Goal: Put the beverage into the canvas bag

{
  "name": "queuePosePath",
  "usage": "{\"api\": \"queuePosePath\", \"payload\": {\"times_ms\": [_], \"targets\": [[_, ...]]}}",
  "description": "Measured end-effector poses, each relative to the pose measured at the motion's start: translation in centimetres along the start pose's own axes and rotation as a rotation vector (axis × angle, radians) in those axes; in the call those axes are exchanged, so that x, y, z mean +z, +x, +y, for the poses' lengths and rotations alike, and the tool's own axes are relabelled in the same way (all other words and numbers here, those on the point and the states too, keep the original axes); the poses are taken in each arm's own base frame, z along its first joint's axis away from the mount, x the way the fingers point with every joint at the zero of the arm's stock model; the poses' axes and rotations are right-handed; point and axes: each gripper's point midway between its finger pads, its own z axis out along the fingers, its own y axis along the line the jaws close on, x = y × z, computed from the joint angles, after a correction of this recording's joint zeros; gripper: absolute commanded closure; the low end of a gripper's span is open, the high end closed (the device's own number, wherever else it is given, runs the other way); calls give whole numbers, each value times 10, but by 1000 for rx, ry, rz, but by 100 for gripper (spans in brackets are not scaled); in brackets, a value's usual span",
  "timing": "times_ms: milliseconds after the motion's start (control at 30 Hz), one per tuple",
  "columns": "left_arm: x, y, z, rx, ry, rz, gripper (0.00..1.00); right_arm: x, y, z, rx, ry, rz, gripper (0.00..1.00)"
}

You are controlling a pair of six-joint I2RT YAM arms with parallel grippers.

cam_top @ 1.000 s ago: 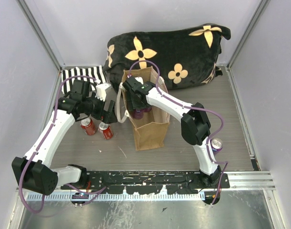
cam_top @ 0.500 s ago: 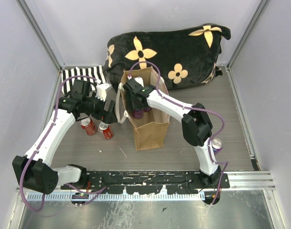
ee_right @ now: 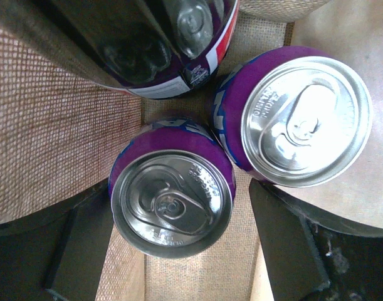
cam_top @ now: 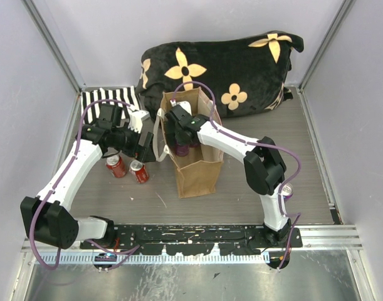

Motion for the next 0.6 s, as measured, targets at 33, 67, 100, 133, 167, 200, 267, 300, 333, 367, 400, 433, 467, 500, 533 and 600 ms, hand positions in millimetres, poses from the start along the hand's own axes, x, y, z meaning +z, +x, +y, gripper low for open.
{"api": "queuePosePath", "payload": {"times_ms": [33,67,100,133,167,200,267,300,333,367,400,433,467,500,533,600], "targets": [[0,0,0,-1,0,1,2,-2,-3,0,2,-5,-11,10],[0,0,0,0,1,1,2,-4,-7,1,4,-9,-24,10],[0,0,0,-1,1,1,2,-7,-11,2,8,-16,-39,10],[0,0,0,-1,1,1,2,-11,-16,2,11,-22,-59,10],[0,0,0,-1,3,1,2,-13,-18,2,12,-24,-65,10],[0,0,0,-1,4,0,2,-16,-22,2,12,-28,-80,10],[0,0,-1,-1,5,0,2,-22,-30,2,16,-35,-111,10],[1,0,-1,-1,5,1,2,-25,-33,3,18,-40,-122,10],[1,0,-1,-1,7,0,2,-27,-37,4,21,-43,-135,10],[1,0,-1,-1,7,0,2,-29,-40,4,24,-47,-146,10],[1,0,-1,-1,7,0,2,-30,-42,5,26,-48,-155,10],[1,0,-1,-1,7,0,2,-30,-43,5,26,-49,-159,10],[1,0,-1,0,7,0,2,-30,-44,5,26,-48,-163,10],[1,0,-1,0,7,0,2,-30,-44,6,25,-48,-166,10],[1,0,-1,1,7,0,2,-31,-44,6,22,-45,-167,10],[1,0,-1,3,7,0,2,-32,-45,5,17,-38,-173,10]]}}
